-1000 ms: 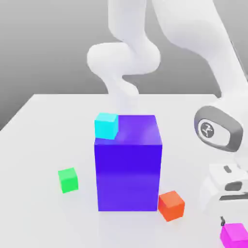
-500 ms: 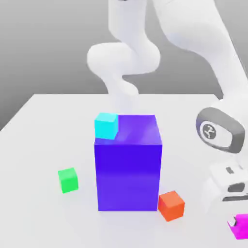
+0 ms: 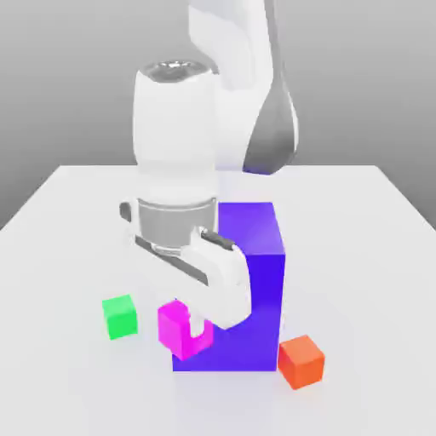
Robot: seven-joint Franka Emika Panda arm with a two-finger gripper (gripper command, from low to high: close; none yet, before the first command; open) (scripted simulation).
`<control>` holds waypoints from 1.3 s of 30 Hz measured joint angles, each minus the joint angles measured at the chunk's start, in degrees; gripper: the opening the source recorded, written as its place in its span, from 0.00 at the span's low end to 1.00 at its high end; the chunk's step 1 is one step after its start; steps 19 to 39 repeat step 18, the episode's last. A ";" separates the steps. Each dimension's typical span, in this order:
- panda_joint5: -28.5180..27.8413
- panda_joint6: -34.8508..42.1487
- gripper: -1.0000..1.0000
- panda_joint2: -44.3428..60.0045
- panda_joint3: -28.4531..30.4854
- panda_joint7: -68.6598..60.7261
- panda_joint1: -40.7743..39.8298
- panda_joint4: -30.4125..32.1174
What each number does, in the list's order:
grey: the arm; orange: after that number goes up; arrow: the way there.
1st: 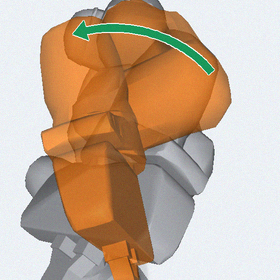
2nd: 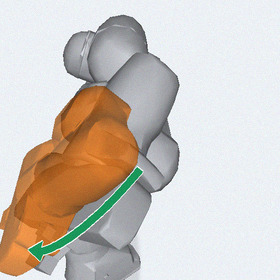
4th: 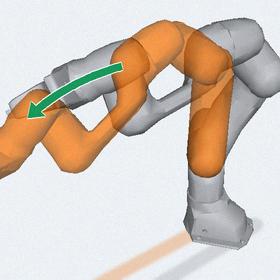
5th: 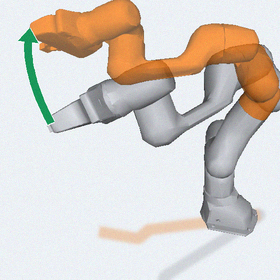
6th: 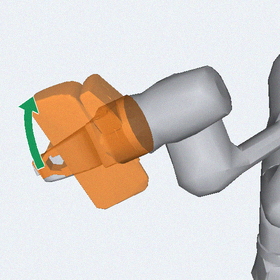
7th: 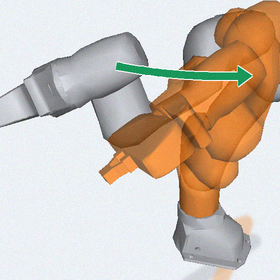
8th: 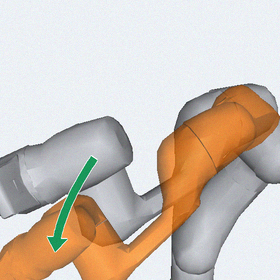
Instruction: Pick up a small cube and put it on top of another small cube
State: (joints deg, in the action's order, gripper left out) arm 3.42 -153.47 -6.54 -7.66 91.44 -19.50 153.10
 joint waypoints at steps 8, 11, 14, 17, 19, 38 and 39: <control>-1.47 -1.07 0.00 -8.33 5.41 14.28 -13.11 15.02; -2.73 -5.35 0.00 -3.86 5.44 16.12 -14.61 15.86; -3.49 -10.92 0.00 2.01 5.35 16.76 -15.04 15.70; -3.83 -15.93 1.00 7.23 5.41 17.02 -14.99 15.50; -3.83 -15.93 1.00 7.23 5.41 17.02 -14.88 15.50; -3.83 -15.93 1.00 7.23 5.41 17.02 -14.88 15.50; -3.83 -15.93 1.00 7.23 5.41 17.02 -14.88 15.50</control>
